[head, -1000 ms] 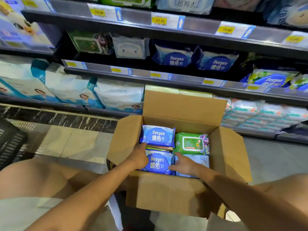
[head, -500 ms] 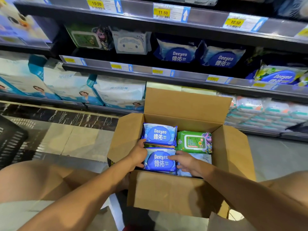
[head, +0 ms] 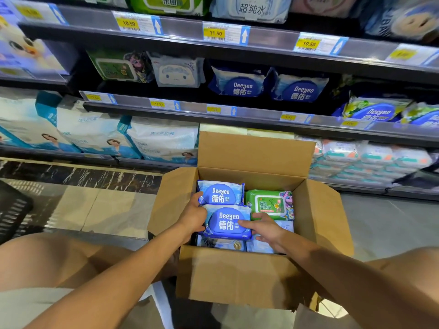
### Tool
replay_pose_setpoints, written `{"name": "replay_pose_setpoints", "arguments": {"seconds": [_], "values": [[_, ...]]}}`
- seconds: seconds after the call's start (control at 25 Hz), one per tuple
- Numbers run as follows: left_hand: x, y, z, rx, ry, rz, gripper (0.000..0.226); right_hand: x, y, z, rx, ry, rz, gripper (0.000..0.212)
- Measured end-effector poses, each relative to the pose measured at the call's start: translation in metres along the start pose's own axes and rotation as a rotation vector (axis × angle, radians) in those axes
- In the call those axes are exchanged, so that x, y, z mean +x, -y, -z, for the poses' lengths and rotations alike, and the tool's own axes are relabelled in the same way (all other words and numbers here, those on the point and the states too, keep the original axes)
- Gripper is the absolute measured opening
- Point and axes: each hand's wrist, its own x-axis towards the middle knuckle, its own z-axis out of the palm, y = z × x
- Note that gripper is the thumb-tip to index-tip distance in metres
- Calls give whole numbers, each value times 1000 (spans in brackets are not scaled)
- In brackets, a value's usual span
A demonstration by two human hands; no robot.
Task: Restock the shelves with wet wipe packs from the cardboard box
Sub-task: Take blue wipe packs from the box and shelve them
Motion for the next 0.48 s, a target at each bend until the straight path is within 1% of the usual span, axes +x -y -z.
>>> {"name": "replay_pose_setpoints", "arguments": {"seconds": [0.04,0.12,0.16,0.24,0.28,0.36,0.44,0.48], "values": [[0,-3,-2,8,-10,-12,64,0,-1,1,26,-3,-14,73],[3,-7,-6,30,-30,-47,65,-6,0,4,94,33,-25,70],[2,-8,-8,42,-31,-64,66,-8,-1,6,99,47,-20,75],[0,-10,-12,45,-26,-78,68,-8,-5,12,86,38,9,96],[-3,-12,-16,29,-16,-74,69,-5,-8,16,98,25,32,101],[-8,-16,-24,-14,0,-49,71,-6,-9,25,183,2,98,100],[-9,-19,-34,-46,30,-36,73,-13,-6,32,198,-27,122,100],[-9,-20,-38,-68,40,-25,73,-15,-7,35,192,-36,131,94]]}}
